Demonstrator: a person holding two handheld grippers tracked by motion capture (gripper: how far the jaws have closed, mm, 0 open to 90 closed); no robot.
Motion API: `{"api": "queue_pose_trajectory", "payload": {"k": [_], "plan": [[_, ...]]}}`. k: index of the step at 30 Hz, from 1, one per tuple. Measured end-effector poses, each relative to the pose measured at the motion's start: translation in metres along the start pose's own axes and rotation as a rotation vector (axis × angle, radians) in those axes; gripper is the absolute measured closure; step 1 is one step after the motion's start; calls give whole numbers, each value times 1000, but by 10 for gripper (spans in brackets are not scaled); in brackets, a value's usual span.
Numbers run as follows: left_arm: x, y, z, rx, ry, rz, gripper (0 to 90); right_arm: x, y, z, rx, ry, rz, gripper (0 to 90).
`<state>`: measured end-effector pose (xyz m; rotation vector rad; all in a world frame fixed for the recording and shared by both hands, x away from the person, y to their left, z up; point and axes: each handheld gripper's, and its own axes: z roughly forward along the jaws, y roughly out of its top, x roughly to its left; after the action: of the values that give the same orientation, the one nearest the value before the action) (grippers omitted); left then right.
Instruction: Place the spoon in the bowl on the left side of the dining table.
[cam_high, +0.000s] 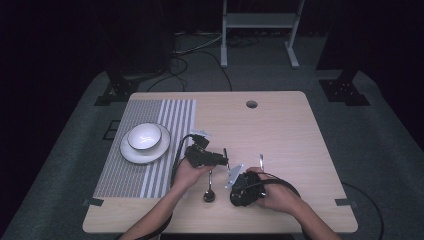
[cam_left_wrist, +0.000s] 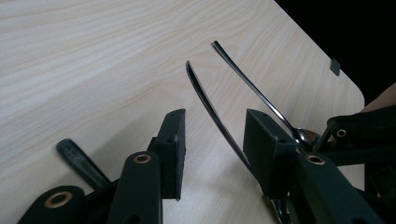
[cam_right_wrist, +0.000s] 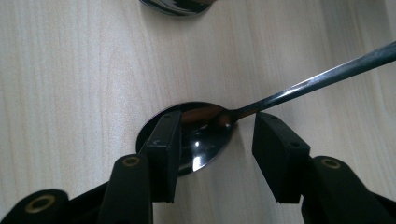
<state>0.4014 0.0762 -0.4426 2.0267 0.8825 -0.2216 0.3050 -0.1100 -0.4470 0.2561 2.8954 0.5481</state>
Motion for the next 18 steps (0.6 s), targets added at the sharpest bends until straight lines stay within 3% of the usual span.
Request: {"api": "queue_pose_trajectory", "payload": {"k": [18], "plan": [[6, 8, 11, 10, -69, -32, 783, 1, 0, 0, -12, -1, -7, 512]]}}
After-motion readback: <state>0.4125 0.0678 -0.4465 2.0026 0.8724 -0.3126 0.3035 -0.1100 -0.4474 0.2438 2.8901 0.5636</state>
